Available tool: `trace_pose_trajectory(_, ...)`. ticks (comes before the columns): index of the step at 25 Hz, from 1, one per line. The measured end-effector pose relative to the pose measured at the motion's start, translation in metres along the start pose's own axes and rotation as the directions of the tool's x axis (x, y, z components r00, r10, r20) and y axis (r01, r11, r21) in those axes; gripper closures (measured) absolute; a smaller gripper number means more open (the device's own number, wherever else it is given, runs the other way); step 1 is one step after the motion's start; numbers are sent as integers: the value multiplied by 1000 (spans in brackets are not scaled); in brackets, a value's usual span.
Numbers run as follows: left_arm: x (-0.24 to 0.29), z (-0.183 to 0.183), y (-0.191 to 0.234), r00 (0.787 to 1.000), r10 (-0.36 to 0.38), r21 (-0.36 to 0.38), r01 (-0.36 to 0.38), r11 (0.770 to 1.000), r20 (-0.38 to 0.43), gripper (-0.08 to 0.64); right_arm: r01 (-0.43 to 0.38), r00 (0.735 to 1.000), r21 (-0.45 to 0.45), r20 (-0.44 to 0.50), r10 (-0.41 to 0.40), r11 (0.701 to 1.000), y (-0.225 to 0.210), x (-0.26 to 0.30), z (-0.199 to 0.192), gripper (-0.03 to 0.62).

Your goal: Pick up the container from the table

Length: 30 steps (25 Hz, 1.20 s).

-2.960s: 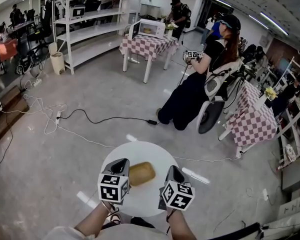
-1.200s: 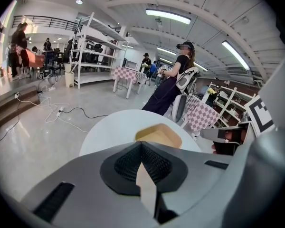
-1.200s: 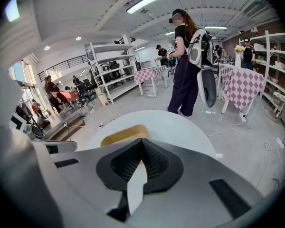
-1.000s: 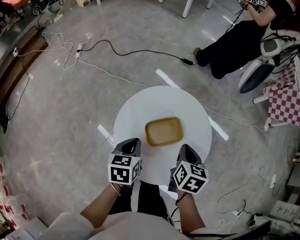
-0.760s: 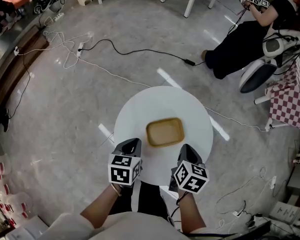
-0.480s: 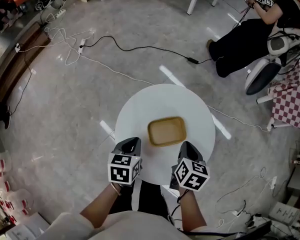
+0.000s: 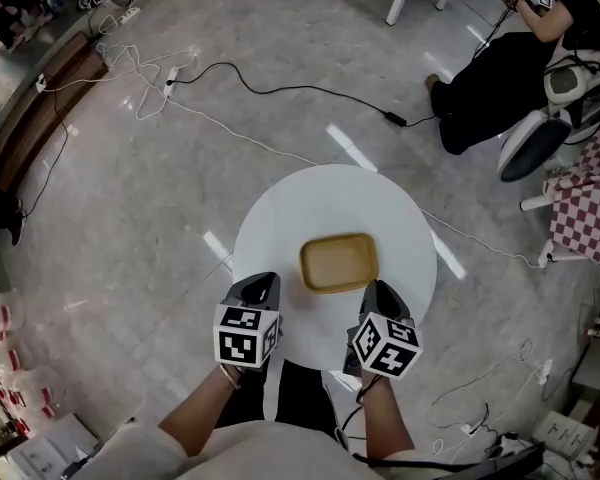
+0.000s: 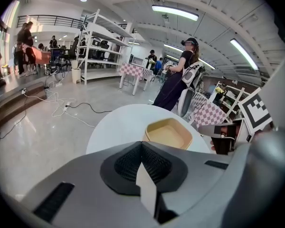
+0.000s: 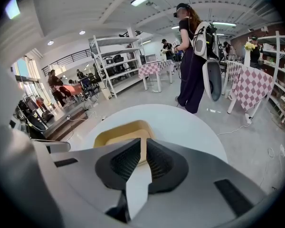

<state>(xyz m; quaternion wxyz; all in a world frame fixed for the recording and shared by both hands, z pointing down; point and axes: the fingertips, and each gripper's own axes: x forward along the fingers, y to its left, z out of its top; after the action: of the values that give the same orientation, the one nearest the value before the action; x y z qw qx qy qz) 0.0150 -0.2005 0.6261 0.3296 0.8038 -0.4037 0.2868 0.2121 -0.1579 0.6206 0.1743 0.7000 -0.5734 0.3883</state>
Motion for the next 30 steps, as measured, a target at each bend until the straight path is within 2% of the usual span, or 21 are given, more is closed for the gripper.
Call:
trace_pose_trajectory(1, 0, -1, 0, 1000, 3, -2, -3, 1000, 0, 544, -1, 1000, -1, -3, 1, 1000, -1, 1, -1, 553)
trace_pose_trajectory(3, 0, -4, 2, 1000, 10, -7, -10, 1000, -1, 544, -1, 1000, -5, -9, 1, 1000, -2, 3, -1, 485)
trace_pose_trajectory(8, -2, -9, 7, 1000, 29, -20, -30, 999, -8, 544, -5, 1000, -16, -17, 5, 1000, -6, 8, 0, 480)
trace_pose_trajectory(12, -2, -12, 11, 999, 47, -28, -47, 998, -11, 545, -14, 1000, -25, -28, 13, 1000, -10, 14, 0, 449)
trace_pose_trajectory(30, -1, -19, 21, 995, 101, -74, -102, 992, -19, 544, -31, 997, -65, -76, 27, 997, -20, 41, -1, 445)
